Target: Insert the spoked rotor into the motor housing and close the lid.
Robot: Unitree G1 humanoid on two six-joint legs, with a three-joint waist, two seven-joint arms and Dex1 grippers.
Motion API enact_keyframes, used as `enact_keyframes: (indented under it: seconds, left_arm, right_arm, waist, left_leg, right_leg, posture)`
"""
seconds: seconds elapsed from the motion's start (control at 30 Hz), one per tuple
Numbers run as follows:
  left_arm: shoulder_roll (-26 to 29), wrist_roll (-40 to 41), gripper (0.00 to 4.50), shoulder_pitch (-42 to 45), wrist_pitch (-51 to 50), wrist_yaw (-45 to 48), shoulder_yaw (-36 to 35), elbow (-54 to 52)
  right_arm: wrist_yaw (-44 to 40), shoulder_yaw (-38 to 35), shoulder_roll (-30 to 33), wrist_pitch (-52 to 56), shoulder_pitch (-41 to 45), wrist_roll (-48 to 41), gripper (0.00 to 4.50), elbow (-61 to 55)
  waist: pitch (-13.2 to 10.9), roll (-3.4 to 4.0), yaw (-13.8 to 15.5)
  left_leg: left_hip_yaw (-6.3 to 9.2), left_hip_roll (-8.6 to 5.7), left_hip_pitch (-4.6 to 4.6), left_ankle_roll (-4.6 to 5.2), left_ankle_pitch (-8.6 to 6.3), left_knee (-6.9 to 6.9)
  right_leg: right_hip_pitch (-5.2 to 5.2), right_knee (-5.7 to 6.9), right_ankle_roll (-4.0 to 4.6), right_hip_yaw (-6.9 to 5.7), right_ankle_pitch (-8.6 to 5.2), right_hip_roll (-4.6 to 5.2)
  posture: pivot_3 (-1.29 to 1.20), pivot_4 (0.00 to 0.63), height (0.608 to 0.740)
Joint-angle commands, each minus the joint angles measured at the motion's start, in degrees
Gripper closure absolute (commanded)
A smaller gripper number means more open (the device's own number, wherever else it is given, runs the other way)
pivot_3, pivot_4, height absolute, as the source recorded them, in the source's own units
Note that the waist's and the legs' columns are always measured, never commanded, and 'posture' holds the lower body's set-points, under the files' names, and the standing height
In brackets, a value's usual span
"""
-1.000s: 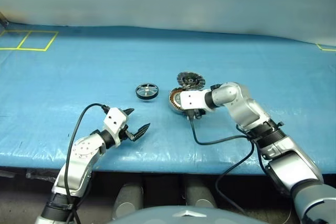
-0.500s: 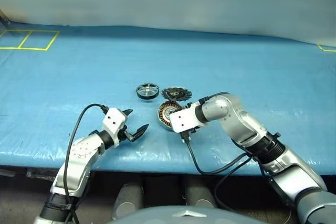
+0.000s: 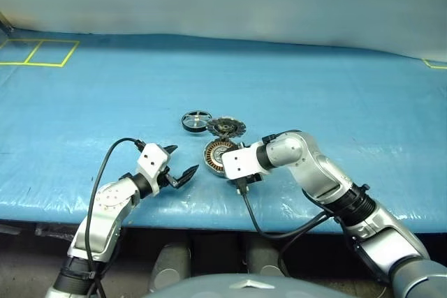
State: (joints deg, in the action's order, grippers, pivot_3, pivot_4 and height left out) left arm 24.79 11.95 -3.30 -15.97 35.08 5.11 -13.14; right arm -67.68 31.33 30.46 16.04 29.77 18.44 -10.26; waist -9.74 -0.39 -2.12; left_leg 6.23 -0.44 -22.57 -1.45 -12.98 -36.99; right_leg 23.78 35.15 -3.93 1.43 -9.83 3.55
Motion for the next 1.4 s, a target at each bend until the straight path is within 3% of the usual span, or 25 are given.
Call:
enact_keyframes:
  seconds: [0.03,0.23,0.43,0.7,0.9,1.23,1.4]
  left_arm:
    - [-0.3,0.3,0.0,0.8,0.1,0.3,0.4,-2.0]
    - [-0.6,0.4,0.0,1.9,0.4,0.9,1.4,-1.3]
    - [-0.9,0.7,0.0,2.1,0.7,2.1,1.8,-1.0]
    - [-0.1,1.1,0.0,3.0,0.7,3.9,1.2,0.4]
    - [-0.7,2.6,0.0,3.8,1.7,5.9,1.1,1.7]
    - [-0.1,2.6,0.0,2.9,2.2,5.6,0.5,2.3]
    - [0.1,2.8,0.0,2.7,2.3,5.7,0.4,2.3]
  right_arm:
    - [0.5,-4.1,0.0,2.2,-0.2,-3.9,1.13,-7.2]
    - [4.6,-10.6,0.2,8.4,-2.8,-8.2,1.13,-13.6]
    - [11.5,-20.7,1.2,17.1,-13.5,-13.2,1.13,-17.9]
    - [17.7,-25.4,3.1,22.1,-23.4,-15.7,1.13,-21.5]
    - [25.8,-33.0,-4.8,20.9,-24.9,-22.0,1.13,-14.2]
    - [30.6,-32.2,-7.0,18.4,-27.0,-24.4,1.13,-8.1]
    - [31.1,-32.4,-7.1,18.7,-27.2,-26.8,1.13,-11.9]
  waist:
    - [0.0,0.0,0.0]
    - [0.0,-0.01,0.2]
    - [0.0,-0.02,0.9]
    - [0.0,-0.01,0.7]
    - [0.0,-0.05,0.7]
    - [0.0,-0.03,0.6]
    - [0.0,-0.03,0.6]
  left_leg:
    - [0.02,0.0,0.0,0.0,0.0,0.0]
    - [0.02,-0.01,-0.01,0.0,0.0,-0.05]
    - [0.03,-0.01,-0.04,0.0,-0.01,0.0]
    - [-0.04,0.04,-0.03,-0.01,-0.01,-0.02]
    - [-0.05,0.04,-0.05,-0.01,-0.01,-0.06]
    - [-0.05,0.03,-0.06,0.0,-0.01,0.03]
    - [-0.05,0.03,-0.07,0.0,-0.01,-0.01]
  right_leg:
    - [0.0,0.0,0.0,0.0,0.0,0.0]
    - [-0.03,0.0,-0.01,-0.02,0.0,0.01]
    - [-0.01,-0.04,0.0,-0.02,-0.01,0.01]
    - [0.02,-0.03,0.01,-0.02,-0.02,0.02]
    - [0.0,-0.07,0.0,-0.02,-0.03,0.02]
    - [0.02,-0.08,0.0,-0.02,-0.03,0.03]
    - [0.02,-0.08,0.0,-0.02,-0.03,0.03]
  posture:
    - [0.0,0.15,0.74]
    - [0.0,0.15,0.74]
    - [0.0,0.15,0.74]
    - [0.0,0.15,0.74]
    - [0.0,0.15,0.74]
    - [0.0,0.15,0.74]
    - [0.0,0.15,0.74]
